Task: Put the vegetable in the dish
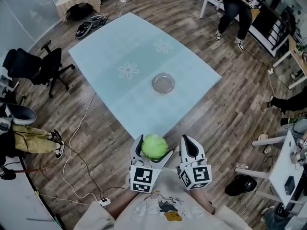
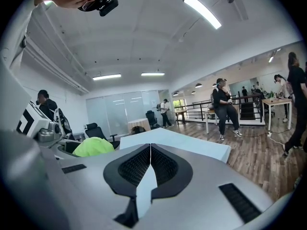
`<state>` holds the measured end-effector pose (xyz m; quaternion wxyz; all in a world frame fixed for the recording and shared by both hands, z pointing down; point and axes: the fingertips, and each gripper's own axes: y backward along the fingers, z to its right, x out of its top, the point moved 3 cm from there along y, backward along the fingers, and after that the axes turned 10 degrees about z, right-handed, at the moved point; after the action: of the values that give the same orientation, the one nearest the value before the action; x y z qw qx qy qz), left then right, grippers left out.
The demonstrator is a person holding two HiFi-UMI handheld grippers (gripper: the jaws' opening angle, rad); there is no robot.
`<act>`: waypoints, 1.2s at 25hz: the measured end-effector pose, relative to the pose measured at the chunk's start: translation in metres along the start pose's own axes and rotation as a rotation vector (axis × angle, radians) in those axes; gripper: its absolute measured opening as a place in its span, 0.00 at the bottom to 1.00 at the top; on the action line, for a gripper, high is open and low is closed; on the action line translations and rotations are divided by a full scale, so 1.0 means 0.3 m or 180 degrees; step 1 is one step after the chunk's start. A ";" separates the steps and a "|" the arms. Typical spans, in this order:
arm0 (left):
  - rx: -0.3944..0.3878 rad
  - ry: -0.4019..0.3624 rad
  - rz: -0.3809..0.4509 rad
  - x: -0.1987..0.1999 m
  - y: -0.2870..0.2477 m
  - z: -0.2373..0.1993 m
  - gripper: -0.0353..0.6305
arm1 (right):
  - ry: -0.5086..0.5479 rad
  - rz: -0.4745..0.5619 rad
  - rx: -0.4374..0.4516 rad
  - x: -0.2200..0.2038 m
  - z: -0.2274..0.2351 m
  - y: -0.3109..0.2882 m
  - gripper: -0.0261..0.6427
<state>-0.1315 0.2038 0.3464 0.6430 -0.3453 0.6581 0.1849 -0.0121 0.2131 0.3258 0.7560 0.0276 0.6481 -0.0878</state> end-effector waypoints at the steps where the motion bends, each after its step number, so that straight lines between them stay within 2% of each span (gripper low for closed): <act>1: 0.0007 0.0007 -0.0002 0.001 -0.008 -0.007 0.85 | 0.0003 -0.0010 0.0014 0.000 0.003 -0.013 0.07; 11: 0.0192 0.0012 -0.0008 0.035 -0.150 -0.071 0.85 | -0.0043 -0.0025 0.0172 0.014 0.089 -0.174 0.07; 30: 0.0575 0.0112 -0.0129 0.129 -0.578 -0.103 0.85 | -0.0107 -0.0195 0.0528 0.085 0.440 -0.502 0.07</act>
<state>-0.0311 0.0539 0.3469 0.6634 -0.3024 0.6762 0.1056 0.0948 0.0421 0.3323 0.7589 0.0688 0.6263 -0.1647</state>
